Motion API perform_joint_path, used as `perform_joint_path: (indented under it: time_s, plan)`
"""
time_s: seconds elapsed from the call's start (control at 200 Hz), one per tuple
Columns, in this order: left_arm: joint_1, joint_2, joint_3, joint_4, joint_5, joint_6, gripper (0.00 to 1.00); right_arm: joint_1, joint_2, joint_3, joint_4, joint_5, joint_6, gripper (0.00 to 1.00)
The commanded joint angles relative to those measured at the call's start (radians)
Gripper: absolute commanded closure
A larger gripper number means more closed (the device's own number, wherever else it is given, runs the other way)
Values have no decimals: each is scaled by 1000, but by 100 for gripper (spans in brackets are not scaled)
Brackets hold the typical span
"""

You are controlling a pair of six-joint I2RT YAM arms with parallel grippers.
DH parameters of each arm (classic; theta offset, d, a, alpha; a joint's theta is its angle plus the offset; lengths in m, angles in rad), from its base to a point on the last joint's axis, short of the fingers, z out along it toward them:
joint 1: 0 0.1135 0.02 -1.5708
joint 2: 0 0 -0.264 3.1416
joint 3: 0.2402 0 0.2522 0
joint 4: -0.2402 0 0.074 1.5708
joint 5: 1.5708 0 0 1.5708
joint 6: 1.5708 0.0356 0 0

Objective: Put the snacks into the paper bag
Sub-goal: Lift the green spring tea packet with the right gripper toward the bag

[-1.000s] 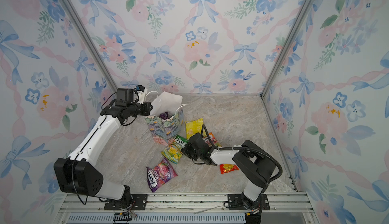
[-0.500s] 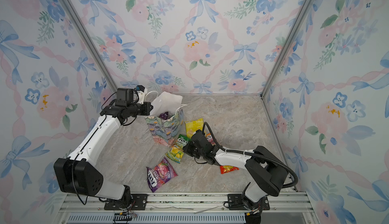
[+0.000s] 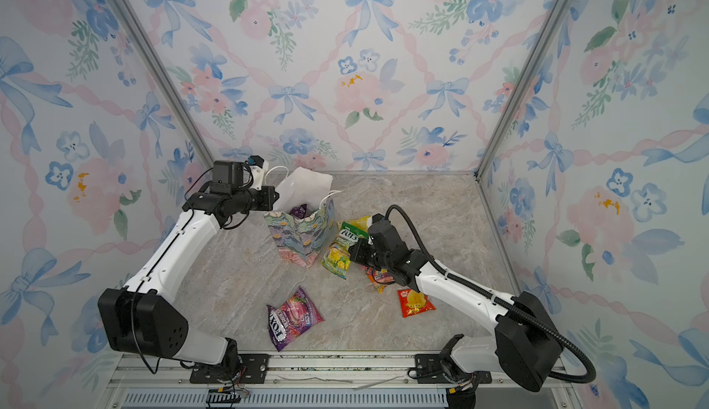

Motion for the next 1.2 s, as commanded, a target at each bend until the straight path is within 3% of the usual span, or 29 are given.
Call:
perform_joint_path:
  time_s: [0.0, 0.2, 0.43, 0.655, 1.195]
  plan:
    - [5, 7, -15, -29, 0, 12, 100, -67, -47, 62, -83, -2, -100, 100]
    - [6, 6, -16, -29, -2, 13, 100, -175, -48, 168, -94, -19, -168, 100]
    - [5, 7, -17, -29, -3, 13, 100, -226, 5, 340, -90, 23, -248, 100]
    - [5, 12, -17, -29, 2, 13, 100, -239, 99, 530, -111, 38, -333, 100]
    - [5, 12, -17, -29, 3, 15, 100, -243, 226, 736, -107, 31, -370, 100]
